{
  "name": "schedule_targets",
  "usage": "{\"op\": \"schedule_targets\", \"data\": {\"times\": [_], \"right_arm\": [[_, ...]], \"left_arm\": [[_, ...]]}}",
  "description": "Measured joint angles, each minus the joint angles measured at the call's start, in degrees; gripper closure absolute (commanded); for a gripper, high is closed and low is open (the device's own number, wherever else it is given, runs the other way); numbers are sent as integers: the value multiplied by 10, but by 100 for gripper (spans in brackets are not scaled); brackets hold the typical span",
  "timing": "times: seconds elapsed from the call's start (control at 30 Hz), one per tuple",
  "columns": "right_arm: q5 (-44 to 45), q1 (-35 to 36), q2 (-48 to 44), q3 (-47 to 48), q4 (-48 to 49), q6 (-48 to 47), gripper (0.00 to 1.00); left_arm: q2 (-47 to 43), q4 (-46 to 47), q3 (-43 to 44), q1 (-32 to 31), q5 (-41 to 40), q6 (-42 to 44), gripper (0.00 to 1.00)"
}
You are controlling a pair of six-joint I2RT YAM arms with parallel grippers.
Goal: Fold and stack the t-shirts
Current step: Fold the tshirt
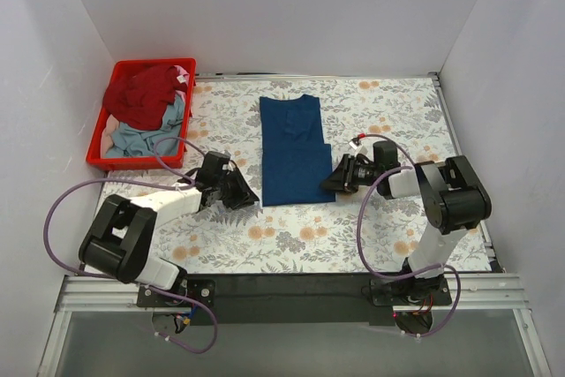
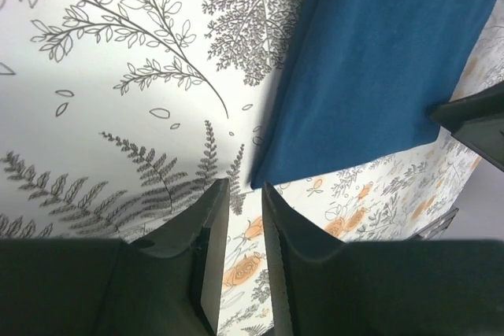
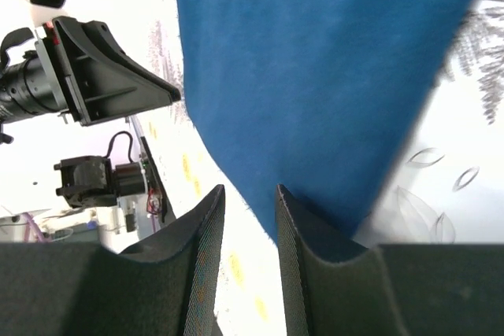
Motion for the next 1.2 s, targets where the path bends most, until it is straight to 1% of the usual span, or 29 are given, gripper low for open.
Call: {"op": "schedule_targets", "data": {"times": [0.1, 0.2, 0.27, 0.33, 0.43, 0.53, 0.63, 0.7, 0.83, 0.93, 1.03, 1.13, 1.2], "right_arm": [[28, 5, -57, -1, -51, -25, 61], [83, 26, -118, 10, -129, -64, 60], [95, 42, -143, 16, -151, -76, 60], [90, 57, -150, 21, -157, -82, 59], [56, 63, -117, 20, -125, -63, 60], [19, 67, -55, 10, -59, -30, 60], [5, 68, 9, -12, -9, 1, 60], [-22, 65, 33, -17, 19, 21, 61], [-38, 60, 46, -20, 51, 42, 60], [-20, 60, 22, -32, 47, 39, 61], [16, 60, -40, -38, -17, 8, 60], [86, 69, -108, -2, -147, -55, 59], [162, 89, -138, 48, -243, -100, 57]], "left_arm": [[-29, -32, 12, 0, -19, 18, 70], [-48, -61, 37, -1, -38, 39, 67], [-55, -69, 51, -3, -47, 49, 67], [-57, -73, 57, -5, -48, 54, 67], [-54, -77, 61, -12, -47, 56, 67], [-49, -81, 64, -17, -47, 56, 67], [-49, -83, 64, -19, -47, 56, 67], [-49, -83, 64, -19, -48, 56, 67], [-49, -85, 63, -20, -49, 57, 67], [-52, -87, 61, -20, -51, 58, 67], [-56, -88, 61, -20, -55, 62, 63], [-56, -98, 61, -23, -62, 68, 60], [-56, -113, 66, -26, -69, 74, 54]]}}
